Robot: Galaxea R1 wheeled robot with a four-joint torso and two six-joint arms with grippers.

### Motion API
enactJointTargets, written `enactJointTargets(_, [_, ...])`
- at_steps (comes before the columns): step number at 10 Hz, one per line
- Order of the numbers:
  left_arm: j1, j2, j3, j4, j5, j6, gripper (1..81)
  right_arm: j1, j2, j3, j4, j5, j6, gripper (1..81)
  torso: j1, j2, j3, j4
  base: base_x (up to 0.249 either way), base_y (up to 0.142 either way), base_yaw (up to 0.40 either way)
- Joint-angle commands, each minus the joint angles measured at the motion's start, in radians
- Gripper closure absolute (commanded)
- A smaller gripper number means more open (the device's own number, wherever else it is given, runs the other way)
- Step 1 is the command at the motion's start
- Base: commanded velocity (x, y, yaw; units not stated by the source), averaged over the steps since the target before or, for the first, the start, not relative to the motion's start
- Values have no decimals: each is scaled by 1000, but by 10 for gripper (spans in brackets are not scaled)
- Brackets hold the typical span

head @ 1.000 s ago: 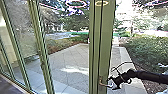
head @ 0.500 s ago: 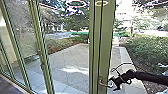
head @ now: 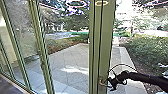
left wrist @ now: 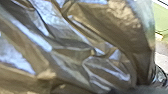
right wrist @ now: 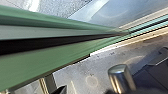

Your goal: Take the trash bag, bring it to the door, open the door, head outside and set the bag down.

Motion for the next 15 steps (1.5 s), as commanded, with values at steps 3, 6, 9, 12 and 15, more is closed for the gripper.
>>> enactJointTargets(3, [-62, -3, 3, -7, 51, 1, 811, 131, 85, -86, 10, -22, 5, 10, 0, 0, 0, 0, 0, 0, 0])
enactJointTargets(6, [-62, -5, 3, -8, 51, 1, 811, 83, 115, -117, 10, 21, 5, 10, 0, 0, 0, 0, 0, 0, 0])
enactJointTargets(9, [-61, -3, 3, -7, 52, 1, 811, 34, 170, -191, 7, 43, 5, 10, -1, 0, 0, 0, 0, 0, 0])
enactJointTargets(12, [-56, -5, 3, -7, 51, 1, 811, -14, 216, -260, 8, 58, -3, 10, -2, -1, 1, -1, 0, 0, 0])
enactJointTargets(15, [-56, -6, -2, -7, 51, 1, 811, -96, 213, -274, 5, 213, -13, 10, -2, -2, 1, -1, 0, 0, 0])
